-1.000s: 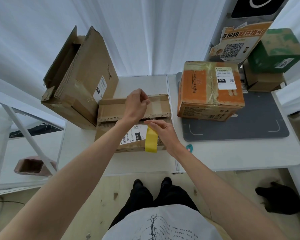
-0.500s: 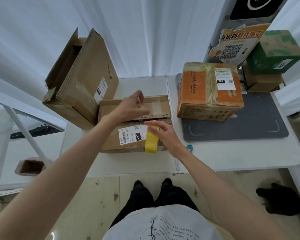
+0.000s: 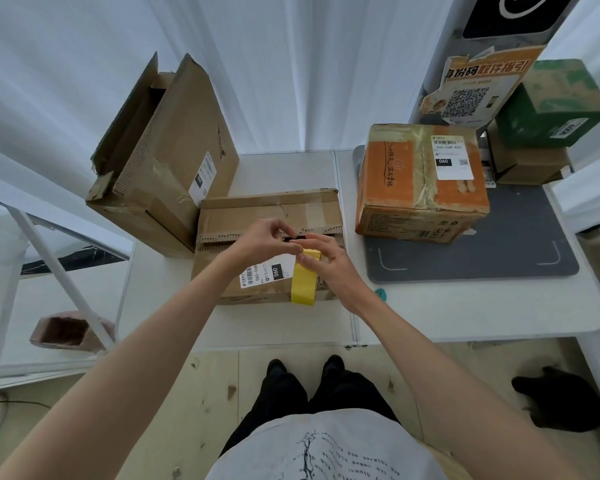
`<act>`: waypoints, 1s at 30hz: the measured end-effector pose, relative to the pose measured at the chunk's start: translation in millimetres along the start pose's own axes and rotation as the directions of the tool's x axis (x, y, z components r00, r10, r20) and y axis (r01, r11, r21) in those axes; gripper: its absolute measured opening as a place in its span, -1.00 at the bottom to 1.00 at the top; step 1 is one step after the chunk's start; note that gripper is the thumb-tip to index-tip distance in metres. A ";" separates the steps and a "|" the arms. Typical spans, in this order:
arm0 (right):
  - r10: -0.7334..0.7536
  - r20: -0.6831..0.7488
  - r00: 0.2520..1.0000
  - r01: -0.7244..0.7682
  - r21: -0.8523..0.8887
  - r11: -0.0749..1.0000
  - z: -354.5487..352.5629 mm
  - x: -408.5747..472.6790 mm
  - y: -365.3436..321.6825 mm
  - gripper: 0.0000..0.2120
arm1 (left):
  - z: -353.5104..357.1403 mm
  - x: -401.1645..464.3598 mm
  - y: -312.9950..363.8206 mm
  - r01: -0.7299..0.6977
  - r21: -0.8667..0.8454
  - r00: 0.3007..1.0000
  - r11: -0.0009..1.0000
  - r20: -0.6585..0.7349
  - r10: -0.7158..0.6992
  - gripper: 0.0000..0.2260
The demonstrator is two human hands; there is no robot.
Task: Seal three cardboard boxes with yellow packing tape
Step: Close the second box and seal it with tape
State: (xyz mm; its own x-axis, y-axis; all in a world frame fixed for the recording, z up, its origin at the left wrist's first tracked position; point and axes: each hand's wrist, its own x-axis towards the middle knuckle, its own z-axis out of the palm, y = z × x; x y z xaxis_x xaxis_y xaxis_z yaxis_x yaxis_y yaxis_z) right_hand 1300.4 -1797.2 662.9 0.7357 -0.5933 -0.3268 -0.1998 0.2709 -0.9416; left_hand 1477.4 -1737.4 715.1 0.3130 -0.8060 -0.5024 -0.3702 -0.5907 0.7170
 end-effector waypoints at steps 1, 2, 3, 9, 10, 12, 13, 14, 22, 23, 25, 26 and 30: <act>0.001 -0.001 1.000 -0.001 -0.010 1.000 0.1 0.2 0.1 -0.69 | 0.2 -0.9 -0.9 0.009 -0.059 1.000 0.998 0.029 -0.007 -0.72; -0.002 0.000 1.000 0.002 -0.028 1.000 0.5 0.3 0.2 -0.70 | 0.5 -2.0 -1.5 0.016 -0.103 0.999 0.995 0.051 -0.010 -0.76; -0.007 0.003 1.000 0.007 -0.052 0.999 1.0 0.6 0.5 -0.71 | 1.5 -2.7 -1.7 0.021 -0.133 0.998 0.991 0.065 -0.013 -0.78; -0.006 0.007 1.000 0.007 -0.119 0.993 -1.0 0.0 -0.9 -0.66 | 8.4 -1.7 1.5 0.088 -0.184 0.995 0.979 0.071 -0.076 -0.85; -0.008 0.002 1.000 0.008 -0.125 0.992 -1.1 -0.8 -0.7 -0.64 | 8.0 -1.3 2.2 0.094 -0.177 0.994 0.980 0.072 -0.082 -0.87; -0.032 0.008 0.999 0.032 -0.119 0.992 -0.6 -2.0 -2.4 -0.51 | 6.7 -1.0 2.2 0.103 -0.163 0.993 0.981 0.074 -0.092 -0.89; -0.041 0.014 0.999 0.042 -0.099 0.994 -1.3 -1.6 -4.6 -0.39 | 6.8 -1.2 2.1 0.109 -0.162 0.993 0.981 0.072 -0.098 -0.89; -0.045 0.012 0.999 0.045 -0.075 0.996 -2.6 -0.5 -7.6 -0.27 | 6.9 -1.9 2.2 0.109 -0.164 0.993 0.980 0.065 -0.100 -0.89; 0.086 -0.144 0.986 -0.098 -0.074 0.992 -5.8 -13.1 4.9 -0.43 | 10.1 -1.2 -1.3 0.069 -0.204 0.995 0.977 -0.061 -0.083 -0.85; 0.121 -0.090 0.989 -0.127 -0.063 0.990 -6.4 -18.7 11.4 -0.47 | 10.7 -1.4 -1.6 0.068 -0.195 0.994 0.978 -0.070 -0.083 -0.85; 0.152 0.034 0.988 -0.148 -0.080 0.986 -6.1 -29.7 18.2 -0.59 | 12.3 -2.5 -0.9 0.064 -0.176 0.993 0.982 -0.086 -0.080 -0.85; 0.152 0.080 0.985 -0.142 -0.110 0.984 -4.7 -33.7 19.9 -0.64 | 13.1 -3.3 -0.4 0.058 -0.166 0.993 0.984 -0.094 -0.075 -0.84; 0.059 0.054 0.997 -0.048 -0.186 0.981 0.9 -39.0 19.2 -0.72 | 14.2 -4.6 3.0 0.012 -0.091 0.991 0.996 -0.134 -0.024 -0.86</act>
State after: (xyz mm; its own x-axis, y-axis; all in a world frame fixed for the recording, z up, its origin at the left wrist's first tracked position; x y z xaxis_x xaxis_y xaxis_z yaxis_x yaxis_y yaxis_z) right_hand 1268.4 -1768.1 657.6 0.7563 -0.5345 -0.3772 -0.3523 0.1531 -0.9233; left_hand 1462.4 -1736.1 712.7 0.4361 -0.7791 -0.4503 -0.2857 -0.5944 0.7517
